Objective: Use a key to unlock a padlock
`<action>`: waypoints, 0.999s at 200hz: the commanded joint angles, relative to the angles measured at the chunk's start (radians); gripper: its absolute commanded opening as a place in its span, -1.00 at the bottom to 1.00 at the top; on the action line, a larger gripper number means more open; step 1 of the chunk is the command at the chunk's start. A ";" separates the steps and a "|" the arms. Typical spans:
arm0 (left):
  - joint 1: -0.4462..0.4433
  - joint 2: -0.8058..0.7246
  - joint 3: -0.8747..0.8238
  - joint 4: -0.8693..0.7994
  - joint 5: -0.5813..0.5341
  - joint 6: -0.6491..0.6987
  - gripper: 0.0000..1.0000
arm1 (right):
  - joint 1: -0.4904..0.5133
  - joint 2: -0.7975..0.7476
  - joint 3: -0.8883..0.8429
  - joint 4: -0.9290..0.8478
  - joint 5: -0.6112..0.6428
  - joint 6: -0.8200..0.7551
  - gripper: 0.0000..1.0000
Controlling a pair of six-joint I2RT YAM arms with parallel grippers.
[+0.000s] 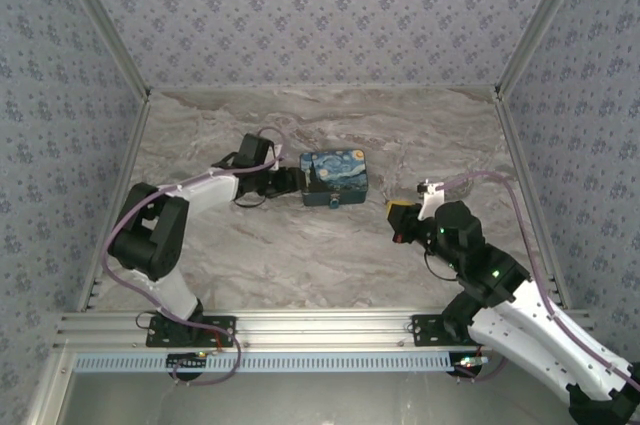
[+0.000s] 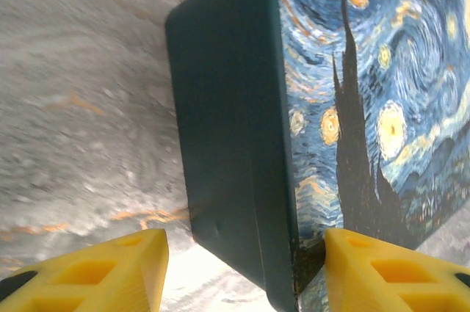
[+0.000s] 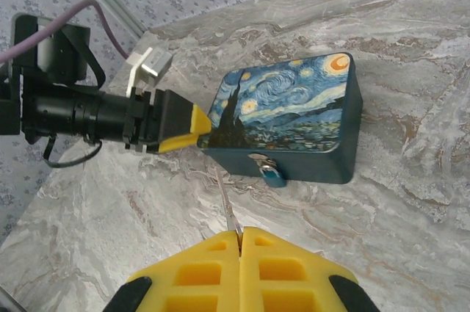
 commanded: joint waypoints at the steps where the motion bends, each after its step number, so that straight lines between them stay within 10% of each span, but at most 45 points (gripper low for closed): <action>1: 0.046 0.087 0.034 -0.157 -0.113 0.060 0.12 | -0.003 -0.001 -0.007 0.026 -0.012 0.018 -1.00; 91: 0.070 0.079 0.225 -0.102 -0.140 0.176 0.50 | -0.004 0.005 -0.025 0.040 -0.012 0.029 -1.00; 200: -0.017 -0.400 -0.393 0.396 0.082 0.138 0.98 | -0.057 0.215 -0.094 0.320 -0.229 0.042 -1.00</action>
